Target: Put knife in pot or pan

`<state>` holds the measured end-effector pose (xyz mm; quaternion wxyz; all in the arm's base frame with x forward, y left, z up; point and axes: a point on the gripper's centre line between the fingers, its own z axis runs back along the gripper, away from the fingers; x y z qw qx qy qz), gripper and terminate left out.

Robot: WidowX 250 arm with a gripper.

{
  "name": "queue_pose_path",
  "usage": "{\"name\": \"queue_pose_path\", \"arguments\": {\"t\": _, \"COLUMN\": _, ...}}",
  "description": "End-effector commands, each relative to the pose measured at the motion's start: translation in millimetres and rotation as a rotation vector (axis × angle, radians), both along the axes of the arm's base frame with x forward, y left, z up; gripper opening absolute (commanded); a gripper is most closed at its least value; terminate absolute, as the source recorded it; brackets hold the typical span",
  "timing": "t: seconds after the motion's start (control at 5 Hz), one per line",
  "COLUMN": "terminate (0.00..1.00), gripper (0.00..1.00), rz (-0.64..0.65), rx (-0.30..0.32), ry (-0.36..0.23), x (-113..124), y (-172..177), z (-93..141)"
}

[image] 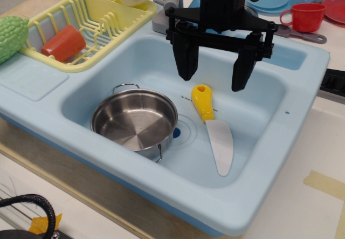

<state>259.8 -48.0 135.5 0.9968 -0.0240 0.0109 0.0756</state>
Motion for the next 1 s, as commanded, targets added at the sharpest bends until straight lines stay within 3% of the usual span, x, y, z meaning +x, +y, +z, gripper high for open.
{"name": "queue_pose_path", "arguments": {"t": 0.0, "terminate": 0.00, "gripper": 1.00, "rz": 0.000, "rx": 0.000, "ry": 0.000, "x": 0, "y": 0, "z": 0}}
{"name": "queue_pose_path", "arguments": {"t": 0.2, "terminate": 0.00, "gripper": 1.00, "rz": 0.060, "rx": 0.031, "ry": -0.082, "x": 3, "y": 9, "z": -7}}
{"name": "queue_pose_path", "arguments": {"t": 0.6, "terminate": 0.00, "gripper": 1.00, "rz": 0.114, "rx": 0.045, "ry": -0.125, "x": 16, "y": 14, "z": -20}}
{"name": "queue_pose_path", "arguments": {"t": 0.8, "terminate": 0.00, "gripper": 1.00, "rz": 0.112, "rx": 0.027, "ry": -0.110, "x": 22, "y": 18, "z": -26}}
